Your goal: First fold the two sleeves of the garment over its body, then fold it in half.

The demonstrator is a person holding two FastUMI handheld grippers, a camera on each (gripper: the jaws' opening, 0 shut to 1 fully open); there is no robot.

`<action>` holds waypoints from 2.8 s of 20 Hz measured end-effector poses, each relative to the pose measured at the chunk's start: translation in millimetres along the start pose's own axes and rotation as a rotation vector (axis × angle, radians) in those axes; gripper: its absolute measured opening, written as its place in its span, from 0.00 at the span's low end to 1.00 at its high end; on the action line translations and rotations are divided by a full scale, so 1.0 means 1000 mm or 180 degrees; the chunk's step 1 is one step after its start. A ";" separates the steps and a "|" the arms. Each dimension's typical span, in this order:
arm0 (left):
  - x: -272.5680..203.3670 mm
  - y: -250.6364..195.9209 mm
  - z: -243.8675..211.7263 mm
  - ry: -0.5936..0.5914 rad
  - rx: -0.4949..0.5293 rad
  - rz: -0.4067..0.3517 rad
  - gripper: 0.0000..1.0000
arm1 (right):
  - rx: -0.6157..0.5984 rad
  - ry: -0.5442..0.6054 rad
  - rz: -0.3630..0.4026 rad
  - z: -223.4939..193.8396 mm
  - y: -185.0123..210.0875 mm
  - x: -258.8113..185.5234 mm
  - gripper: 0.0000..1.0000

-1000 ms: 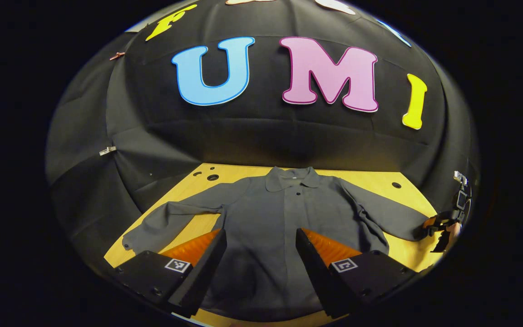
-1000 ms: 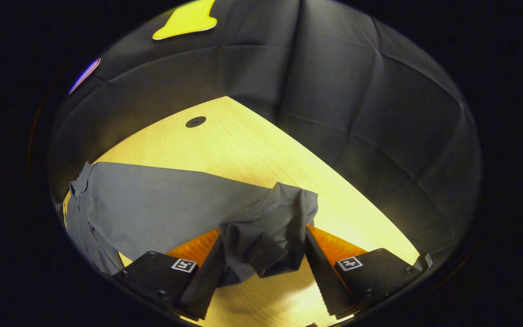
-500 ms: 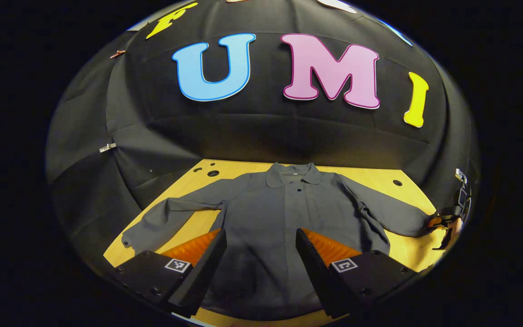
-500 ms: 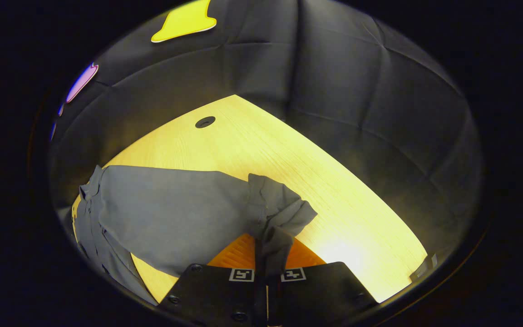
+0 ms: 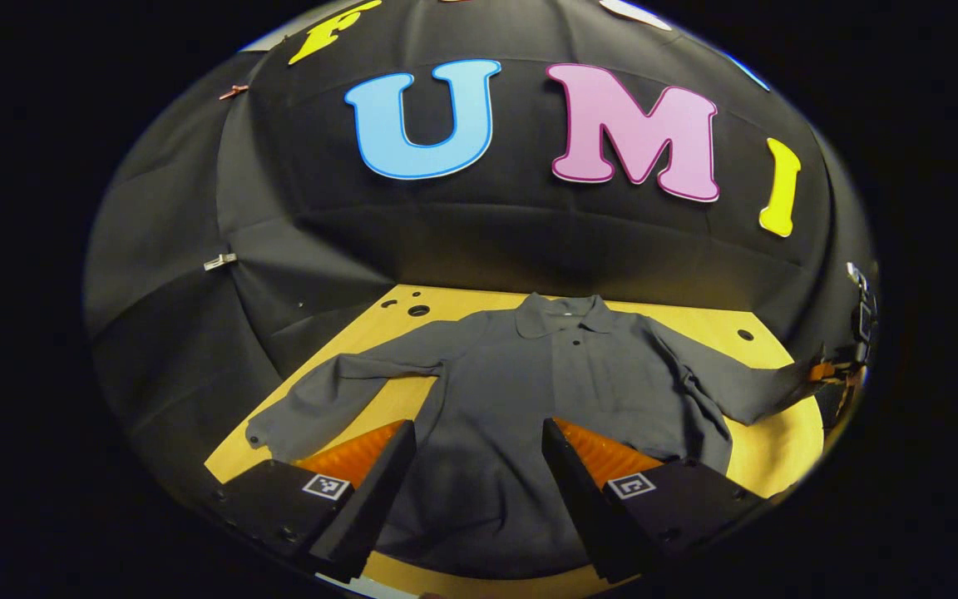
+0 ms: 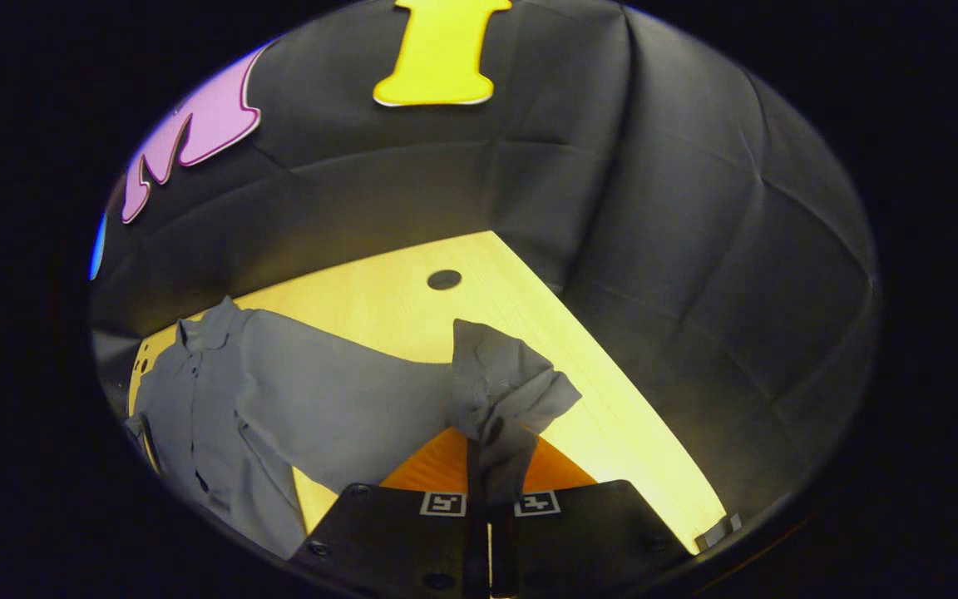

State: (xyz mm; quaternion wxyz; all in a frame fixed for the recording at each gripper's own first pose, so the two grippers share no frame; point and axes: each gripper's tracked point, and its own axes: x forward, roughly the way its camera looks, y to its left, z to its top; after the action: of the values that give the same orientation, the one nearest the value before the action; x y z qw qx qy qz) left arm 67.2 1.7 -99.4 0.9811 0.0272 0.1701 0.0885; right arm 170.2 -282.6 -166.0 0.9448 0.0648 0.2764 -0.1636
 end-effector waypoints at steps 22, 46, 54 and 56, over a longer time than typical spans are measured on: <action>-0.004 0.149 -0.022 0.0087 -0.0511 0.0658 0.96 | -0.1279 -0.0392 0.1573 0.064 0.408 -0.072 0.06; -0.038 0.278 -0.090 0.0340 -0.0967 0.1375 0.96 | -0.1880 0.0229 0.2457 -0.121 0.638 -0.120 0.79; -0.003 0.292 -0.094 0.0309 -0.1025 0.1269 0.96 | -0.1844 0.0055 0.2408 -0.098 0.577 -0.170 0.99; 0.012 0.303 -0.098 0.0345 -0.1010 0.1252 0.96 | -0.1811 0.0029 0.2330 -0.093 0.550 -0.178 0.99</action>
State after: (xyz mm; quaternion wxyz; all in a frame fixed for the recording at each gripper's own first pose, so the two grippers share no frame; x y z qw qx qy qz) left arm -5.1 303.5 -170.2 0.9264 -0.0993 0.1978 0.3045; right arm 172.0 301.9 -129.4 0.9194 -0.1030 0.2733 0.2633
